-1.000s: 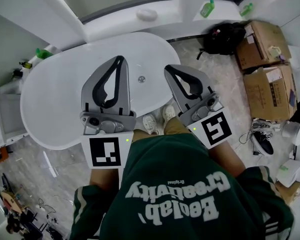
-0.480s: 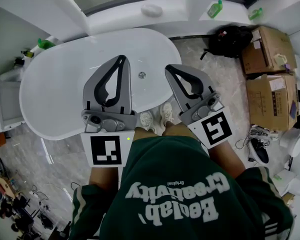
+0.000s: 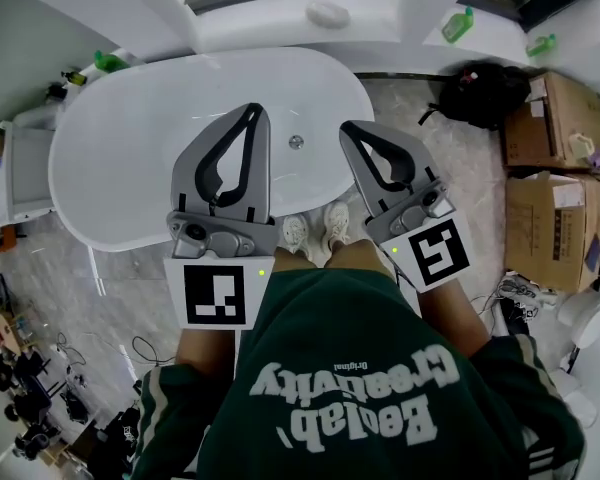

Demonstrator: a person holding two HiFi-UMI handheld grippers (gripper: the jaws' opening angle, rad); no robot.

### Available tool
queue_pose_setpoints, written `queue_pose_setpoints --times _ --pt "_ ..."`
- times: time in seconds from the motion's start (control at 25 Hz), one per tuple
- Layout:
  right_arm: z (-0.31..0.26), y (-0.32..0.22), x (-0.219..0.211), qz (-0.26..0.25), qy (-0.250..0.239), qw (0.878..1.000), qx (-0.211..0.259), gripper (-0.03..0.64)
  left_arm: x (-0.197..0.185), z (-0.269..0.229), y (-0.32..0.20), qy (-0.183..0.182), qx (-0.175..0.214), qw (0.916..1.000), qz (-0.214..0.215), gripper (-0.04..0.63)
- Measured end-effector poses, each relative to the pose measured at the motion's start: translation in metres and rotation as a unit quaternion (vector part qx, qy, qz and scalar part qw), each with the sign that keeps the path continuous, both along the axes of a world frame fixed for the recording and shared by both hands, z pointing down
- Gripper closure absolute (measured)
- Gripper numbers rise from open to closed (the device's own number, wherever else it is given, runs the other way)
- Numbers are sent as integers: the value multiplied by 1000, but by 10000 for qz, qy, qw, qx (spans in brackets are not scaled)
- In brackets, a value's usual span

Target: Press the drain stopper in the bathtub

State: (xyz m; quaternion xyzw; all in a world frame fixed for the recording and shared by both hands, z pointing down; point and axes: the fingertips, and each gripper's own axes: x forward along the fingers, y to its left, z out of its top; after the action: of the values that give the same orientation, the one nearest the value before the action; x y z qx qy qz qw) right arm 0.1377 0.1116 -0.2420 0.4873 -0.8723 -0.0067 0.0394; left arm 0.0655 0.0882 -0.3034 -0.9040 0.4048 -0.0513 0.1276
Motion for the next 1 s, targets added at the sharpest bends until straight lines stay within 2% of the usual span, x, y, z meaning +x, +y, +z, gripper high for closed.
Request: queue_pose_setpoints --times 0.2,0.48,0.8,1.0 --pt "17 -3 17 -173 -87 9998 -105 603 15 13 3 -185 -44 9997 -183 592" --pt "47 -4 30 -381 -117 9987 -321 603 27 30 8 -213 -127 9990 -371 592" --pt "82 -26 12 -771 -221 9950 -594 603 4 70 -20 -311 -264 9968 -684 592" --pt "131 -44 -5 -825 58 9916 -993 603 -22 120 -44 -351 -398 9948 -873 592"
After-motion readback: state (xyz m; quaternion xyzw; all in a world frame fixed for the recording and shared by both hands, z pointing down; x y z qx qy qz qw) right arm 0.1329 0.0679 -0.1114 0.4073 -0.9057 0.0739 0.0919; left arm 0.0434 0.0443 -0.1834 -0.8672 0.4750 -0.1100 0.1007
